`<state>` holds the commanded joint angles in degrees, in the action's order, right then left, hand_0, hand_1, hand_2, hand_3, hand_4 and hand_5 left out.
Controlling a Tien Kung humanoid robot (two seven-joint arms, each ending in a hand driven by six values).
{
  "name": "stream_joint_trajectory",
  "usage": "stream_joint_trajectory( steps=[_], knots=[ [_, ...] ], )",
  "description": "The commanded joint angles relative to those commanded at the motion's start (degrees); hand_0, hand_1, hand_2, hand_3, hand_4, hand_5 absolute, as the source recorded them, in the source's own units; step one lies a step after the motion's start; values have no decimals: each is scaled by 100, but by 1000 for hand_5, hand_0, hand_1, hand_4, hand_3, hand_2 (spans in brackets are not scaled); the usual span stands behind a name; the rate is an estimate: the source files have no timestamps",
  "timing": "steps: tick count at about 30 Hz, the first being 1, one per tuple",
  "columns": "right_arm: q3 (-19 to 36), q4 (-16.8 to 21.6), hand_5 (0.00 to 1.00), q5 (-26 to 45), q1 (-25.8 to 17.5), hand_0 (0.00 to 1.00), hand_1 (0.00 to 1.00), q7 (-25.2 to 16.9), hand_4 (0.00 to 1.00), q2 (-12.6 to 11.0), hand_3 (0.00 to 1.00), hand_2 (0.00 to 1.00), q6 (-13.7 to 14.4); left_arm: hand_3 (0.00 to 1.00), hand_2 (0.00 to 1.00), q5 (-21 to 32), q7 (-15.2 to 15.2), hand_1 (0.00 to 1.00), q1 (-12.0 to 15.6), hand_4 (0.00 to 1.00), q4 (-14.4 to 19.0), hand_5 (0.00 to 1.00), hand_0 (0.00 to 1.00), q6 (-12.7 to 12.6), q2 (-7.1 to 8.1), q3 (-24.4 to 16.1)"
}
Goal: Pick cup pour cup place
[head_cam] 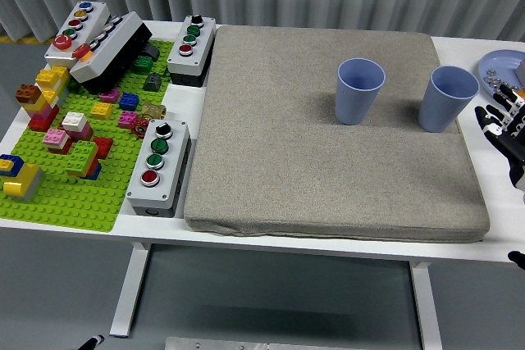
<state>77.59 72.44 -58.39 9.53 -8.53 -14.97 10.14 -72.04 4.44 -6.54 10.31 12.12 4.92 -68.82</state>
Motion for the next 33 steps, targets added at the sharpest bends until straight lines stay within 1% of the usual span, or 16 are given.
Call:
stream_joint_trajectory(
  steps=[5,6,11,12,15,19,33],
  knots=[
    [60,-53,182,-37,9,918,874,26,816,2,950,947,-100,822,882,15,-8,809,-2,627,0,993,826,2,1,19],
    [63,-55,158,-41,11,919,878,30,819,2,953,953,-105,823,882,15,-8,809,-3,626,0,993,826,2,1,20],
    [48,-143,158,-69,45,919,878,92,819,12,953,953,-231,823,882,22,-11,809,-1,626,0,993,826,1,2,29],
    [31,-170,135,-60,56,923,887,101,823,13,955,969,-249,823,881,31,-13,809,-2,627,0,993,825,0,1,40],
    [-21,-228,135,-26,95,923,887,106,823,9,955,969,-266,823,881,40,-14,809,-8,627,0,993,825,0,2,52],
    [-118,-401,133,97,204,924,887,78,822,38,956,972,-297,823,882,46,-11,809,-22,627,0,994,825,7,8,89],
    [-158,-860,151,224,440,923,884,8,819,141,951,962,-315,820,878,108,-18,808,5,627,0,993,824,9,28,188]
  ],
)
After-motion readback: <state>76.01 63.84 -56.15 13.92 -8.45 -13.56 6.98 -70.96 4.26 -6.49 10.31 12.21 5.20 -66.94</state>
